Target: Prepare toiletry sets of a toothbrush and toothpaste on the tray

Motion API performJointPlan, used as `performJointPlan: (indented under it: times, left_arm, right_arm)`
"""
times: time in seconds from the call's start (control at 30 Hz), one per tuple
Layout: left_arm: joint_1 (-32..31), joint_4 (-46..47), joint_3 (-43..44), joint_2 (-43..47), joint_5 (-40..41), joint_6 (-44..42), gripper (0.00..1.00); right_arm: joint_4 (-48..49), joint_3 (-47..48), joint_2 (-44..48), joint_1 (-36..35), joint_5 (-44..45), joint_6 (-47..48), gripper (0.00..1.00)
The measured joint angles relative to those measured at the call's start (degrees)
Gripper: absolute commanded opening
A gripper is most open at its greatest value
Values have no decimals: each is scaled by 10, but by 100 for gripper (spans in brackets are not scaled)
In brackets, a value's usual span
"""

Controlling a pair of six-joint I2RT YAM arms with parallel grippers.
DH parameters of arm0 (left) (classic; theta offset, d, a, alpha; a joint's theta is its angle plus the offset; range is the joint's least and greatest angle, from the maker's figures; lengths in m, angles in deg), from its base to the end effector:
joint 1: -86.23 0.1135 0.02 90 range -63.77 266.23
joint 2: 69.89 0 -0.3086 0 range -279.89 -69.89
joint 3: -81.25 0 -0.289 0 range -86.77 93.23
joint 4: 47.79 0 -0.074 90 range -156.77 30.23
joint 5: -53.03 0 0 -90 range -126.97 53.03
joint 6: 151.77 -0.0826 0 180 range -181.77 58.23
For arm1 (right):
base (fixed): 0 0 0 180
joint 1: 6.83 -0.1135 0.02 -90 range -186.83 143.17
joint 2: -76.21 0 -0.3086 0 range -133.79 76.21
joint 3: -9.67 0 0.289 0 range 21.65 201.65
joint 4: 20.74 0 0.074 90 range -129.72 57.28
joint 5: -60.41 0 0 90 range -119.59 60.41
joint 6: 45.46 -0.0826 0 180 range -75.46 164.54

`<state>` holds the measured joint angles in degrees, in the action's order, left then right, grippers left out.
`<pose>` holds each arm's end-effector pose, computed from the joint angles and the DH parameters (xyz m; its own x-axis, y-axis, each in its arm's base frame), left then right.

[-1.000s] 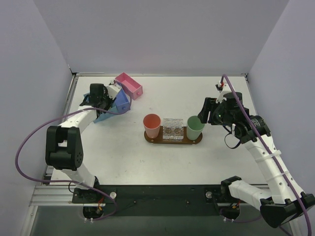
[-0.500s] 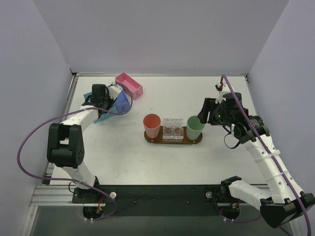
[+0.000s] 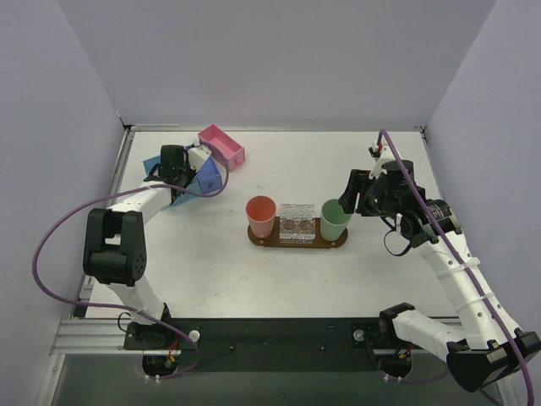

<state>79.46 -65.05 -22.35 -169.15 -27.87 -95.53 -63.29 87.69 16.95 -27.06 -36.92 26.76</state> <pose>0.4533 -0.0407 0.2056 -0.5340 0.6160 -0.5791 0.3525 0.7848 0.5097 0.2578 0.1062 0.4088 -0.4986 0.1390 -0.8556 -0.3153 0.8903 0.3284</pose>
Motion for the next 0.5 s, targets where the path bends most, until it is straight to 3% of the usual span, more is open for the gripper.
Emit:
performJointPlan:
  times: [0.37, 0.5]
  left_arm:
    - [-11, 21, -2, -5, 47, -7, 1]
    - [-18, 42, -10, -1, 69, -16, 0]
  right_arm:
    - [0, 0, 0, 0, -6, -2, 54]
    - [0, 0, 0, 0, -7, -2, 54]
